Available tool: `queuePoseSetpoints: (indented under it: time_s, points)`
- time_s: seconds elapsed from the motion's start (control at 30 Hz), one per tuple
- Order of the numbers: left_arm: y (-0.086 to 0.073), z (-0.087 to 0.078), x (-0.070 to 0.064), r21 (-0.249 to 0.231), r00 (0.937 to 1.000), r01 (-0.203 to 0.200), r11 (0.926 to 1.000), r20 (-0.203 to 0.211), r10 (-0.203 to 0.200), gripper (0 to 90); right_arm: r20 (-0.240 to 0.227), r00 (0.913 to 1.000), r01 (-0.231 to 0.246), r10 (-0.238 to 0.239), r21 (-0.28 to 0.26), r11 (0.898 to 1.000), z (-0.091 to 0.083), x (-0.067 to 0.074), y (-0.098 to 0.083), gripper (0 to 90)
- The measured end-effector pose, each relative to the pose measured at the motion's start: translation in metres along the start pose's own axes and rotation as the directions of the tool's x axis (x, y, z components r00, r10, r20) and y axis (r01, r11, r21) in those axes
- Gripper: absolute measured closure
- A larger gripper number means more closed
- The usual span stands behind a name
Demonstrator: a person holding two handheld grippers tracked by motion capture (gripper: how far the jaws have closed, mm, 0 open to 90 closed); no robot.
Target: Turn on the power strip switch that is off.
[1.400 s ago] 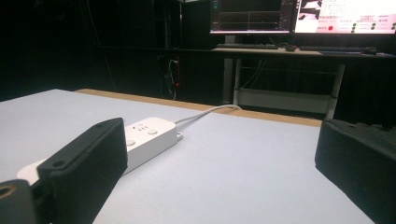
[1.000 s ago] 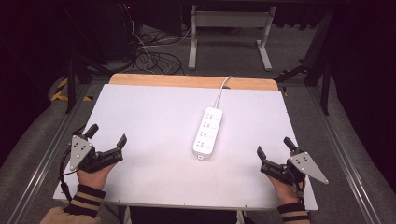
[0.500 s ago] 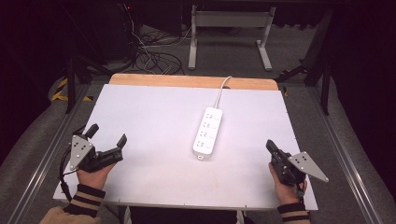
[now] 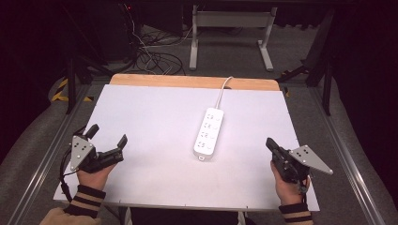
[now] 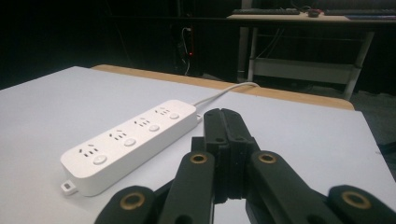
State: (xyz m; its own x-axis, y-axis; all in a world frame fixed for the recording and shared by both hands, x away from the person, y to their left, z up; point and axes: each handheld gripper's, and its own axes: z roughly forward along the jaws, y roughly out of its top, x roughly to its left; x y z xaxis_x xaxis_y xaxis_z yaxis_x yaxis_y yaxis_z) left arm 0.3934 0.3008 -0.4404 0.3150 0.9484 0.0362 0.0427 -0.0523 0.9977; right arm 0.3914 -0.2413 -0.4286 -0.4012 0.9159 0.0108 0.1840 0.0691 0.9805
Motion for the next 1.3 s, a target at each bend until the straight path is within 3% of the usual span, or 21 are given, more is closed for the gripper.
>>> queuePoseSetpoints:
  time_s: [0.17, 0.27, 0.4, 0.7, 0.8, 0.97, 1.03, 1.17, 1.3]
  points:
    - [0.000, 0.000, 0.000, -0.001, 1.0000, 0.002, 1.0000, -0.002, -0.002, 0.0, -0.046, 0.9984, 0.035, -0.034, 0.023, 0.999, 0.006, 0.012, 0.022, 90.0]
    - [0.000, 0.001, 0.000, 0.006, 1.0000, 0.004, 1.0000, -0.001, -0.004, 0.0, -0.074, 0.9944, 0.079, -0.075, 0.056, 0.995, 0.012, 0.022, 0.034, 90.0]
    - [0.000, 0.002, 0.000, 0.008, 1.0000, -0.001, 1.0000, -0.001, 0.001, 0.0, -0.115, 0.9889, 0.104, -0.095, 0.077, 0.992, 0.018, 0.034, 0.054, 90.0]
    - [-0.001, 0.004, -0.002, 0.012, 0.9999, -0.013, 0.9998, 0.002, 0.013, 0.1, -0.186, 0.9768, 0.125, -0.107, 0.084, 0.989, 0.042, 0.062, 0.089, 90.0]
    - [-0.001, 0.006, -0.002, 0.017, 0.9999, -0.011, 0.9998, 0.007, 0.011, 0.1, -0.206, 0.9749, 0.100, -0.084, 0.066, 0.993, 0.048, 0.066, 0.101, 90.0]
    - [0.000, 0.009, -0.004, 0.020, 0.9998, -0.016, 0.9997, 0.014, 0.016, 0.1, -0.214, 0.9721, 0.117, -0.096, 0.086, 0.989, 0.058, 0.073, 0.104, 90.0]
    - [0.000, 0.010, -0.005, 0.021, 0.9996, -0.022, 0.9995, 0.018, 0.021, 0.1, -0.199, 0.9755, 0.122, -0.095, 0.128, 0.984, 0.068, 0.072, 0.102, 90.0]
    - [0.000, 0.010, -0.006, 0.020, 0.9995, -0.023, 0.9995, 0.022, 0.023, 0.1, -0.178, 0.9819, 0.098, -0.065, 0.180, 0.979, 0.097, 0.061, 0.098, 90.0]
    - [0.000, 0.010, -0.005, 0.023, 0.9993, -0.030, 0.9993, 0.022, 0.029, 0.1, -0.150, 0.9876, 0.083, -0.047, 0.250, 0.965, 0.133, 0.052, 0.088, 90.0]
